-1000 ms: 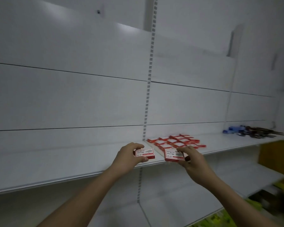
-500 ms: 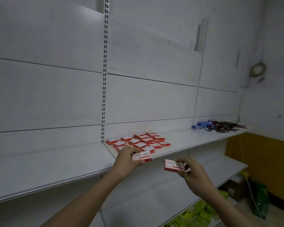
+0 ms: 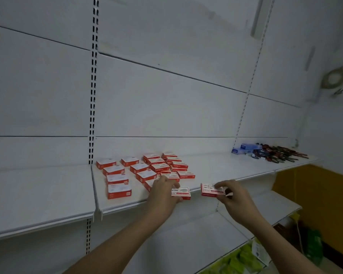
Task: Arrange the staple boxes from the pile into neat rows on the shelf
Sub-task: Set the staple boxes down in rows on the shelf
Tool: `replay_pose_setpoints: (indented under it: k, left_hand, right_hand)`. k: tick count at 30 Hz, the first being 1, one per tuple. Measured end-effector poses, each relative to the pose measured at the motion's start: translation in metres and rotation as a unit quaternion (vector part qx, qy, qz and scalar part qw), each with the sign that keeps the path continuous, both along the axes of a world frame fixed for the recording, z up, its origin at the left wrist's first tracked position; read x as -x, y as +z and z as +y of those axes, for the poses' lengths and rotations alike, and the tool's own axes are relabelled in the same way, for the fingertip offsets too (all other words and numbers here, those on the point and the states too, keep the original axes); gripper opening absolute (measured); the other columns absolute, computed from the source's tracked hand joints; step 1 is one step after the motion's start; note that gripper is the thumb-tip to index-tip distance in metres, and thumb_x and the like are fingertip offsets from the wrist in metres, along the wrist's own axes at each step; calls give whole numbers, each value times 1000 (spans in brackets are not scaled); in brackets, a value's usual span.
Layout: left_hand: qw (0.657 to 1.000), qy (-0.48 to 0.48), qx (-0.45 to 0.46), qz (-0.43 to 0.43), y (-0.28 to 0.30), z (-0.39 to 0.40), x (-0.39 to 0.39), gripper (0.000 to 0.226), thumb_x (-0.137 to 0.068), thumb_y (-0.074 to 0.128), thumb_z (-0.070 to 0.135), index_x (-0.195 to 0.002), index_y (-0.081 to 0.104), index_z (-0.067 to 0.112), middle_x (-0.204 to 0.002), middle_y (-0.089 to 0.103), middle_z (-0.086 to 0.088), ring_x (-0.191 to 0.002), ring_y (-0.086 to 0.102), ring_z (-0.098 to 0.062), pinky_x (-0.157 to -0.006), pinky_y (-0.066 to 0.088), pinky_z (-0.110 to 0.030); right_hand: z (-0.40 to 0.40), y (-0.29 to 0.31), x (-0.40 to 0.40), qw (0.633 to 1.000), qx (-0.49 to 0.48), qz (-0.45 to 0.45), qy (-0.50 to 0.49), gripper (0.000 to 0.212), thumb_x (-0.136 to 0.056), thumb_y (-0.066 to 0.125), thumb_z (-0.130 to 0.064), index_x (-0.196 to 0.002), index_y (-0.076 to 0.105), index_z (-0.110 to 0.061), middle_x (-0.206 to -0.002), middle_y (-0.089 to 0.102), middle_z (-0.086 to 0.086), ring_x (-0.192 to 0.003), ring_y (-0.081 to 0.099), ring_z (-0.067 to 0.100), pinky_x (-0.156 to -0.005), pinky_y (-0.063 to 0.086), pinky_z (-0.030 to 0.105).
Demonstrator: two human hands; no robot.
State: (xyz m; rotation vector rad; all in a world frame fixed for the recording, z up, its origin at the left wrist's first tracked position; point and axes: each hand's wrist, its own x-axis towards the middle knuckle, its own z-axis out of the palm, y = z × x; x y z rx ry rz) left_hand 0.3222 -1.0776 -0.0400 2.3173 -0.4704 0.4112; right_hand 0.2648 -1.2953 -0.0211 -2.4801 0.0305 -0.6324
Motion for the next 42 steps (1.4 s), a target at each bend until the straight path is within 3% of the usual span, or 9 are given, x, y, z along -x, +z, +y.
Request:
replay_pose_setpoints:
  k: [3,7,11,20,24,27,31,37,42]
  left_hand:
    - [1000,21,4,-21,2,-16,-15,42,-80,74,34,-121,63,28,-126,53,5,-115,45,-14,-96,39,-27]
    - [996,72,-10,-43,-2,-36,-29,42,-82,72,38,-122,61,28,-126,52,6,-115,45,-13,-94,36,-25]
    - [989,138,-32,-35,-8,-57,-36,42,-84,69,38,-124,60,27,-129,52,5,-117,46,-13,-99,39,-28]
    - [962,246,-119,16,-12,-87,-49,41,-86,68,36,-123,61,22,-128,55,0,-117,49,-16,-99,41,-30]
    - [950,267,-163,21,-11,-91,-51,42,-86,66,39,-124,60,23,-126,57,2,-113,51,-16,-98,42,-31]
    - [935,279,-217,9,-6,-90,-46,43,-87,60,47,-126,58,28,-128,56,3,-116,49,-17,-100,39,-35]
    - [915,319,-246,-12,15,-67,-35,39,-90,49,54,-120,60,31,-125,59,6,-117,49,-16,-103,34,-40]
    - [887,397,-236,10,36,19,8,41,-90,45,58,-116,62,32,-119,62,7,-111,51,-16,-94,39,-37]
    - [861,455,-215,80,38,125,72,39,-90,43,59,-110,63,33,-113,62,5,-109,52,-18,-87,40,-37]
  right_hand:
    - [-15,-3,-40,1000,-5,9,24,22,-88,64,-11,-104,61,-26,-109,54,-8,-87,55,3,-64,44,11]
    - [-30,-3,-94,997,-3,20,81,21,-88,64,-10,-100,60,-26,-110,56,-4,-89,56,10,-71,49,20]
    - [-43,-3,-136,983,20,57,172,20,-88,65,-15,-97,59,-32,-109,57,-7,-87,56,7,-68,44,14]
    - [-65,-18,-167,946,30,107,304,19,-86,68,-20,-98,58,-30,-106,54,-7,-80,51,-1,-63,35,8]
    - [-71,-9,-178,924,77,144,345,20,-87,67,-26,-103,56,-31,-110,50,-8,-86,53,4,-67,39,9]
    - [-61,6,-185,924,114,121,343,19,-90,61,-34,-108,60,-28,-104,47,-12,-88,53,6,-68,41,12]
    - [-21,32,-184,929,93,30,357,11,-92,55,-32,-99,64,-30,-97,56,-15,-81,57,5,-73,50,23]
    - [88,44,-147,876,129,57,461,19,-92,52,-31,-102,66,-23,-102,66,-6,-85,61,11,-80,53,34]
    - [197,42,-97,838,159,70,517,25,-92,51,-37,-103,66,-19,-107,67,-1,-89,62,15,-84,52,39]
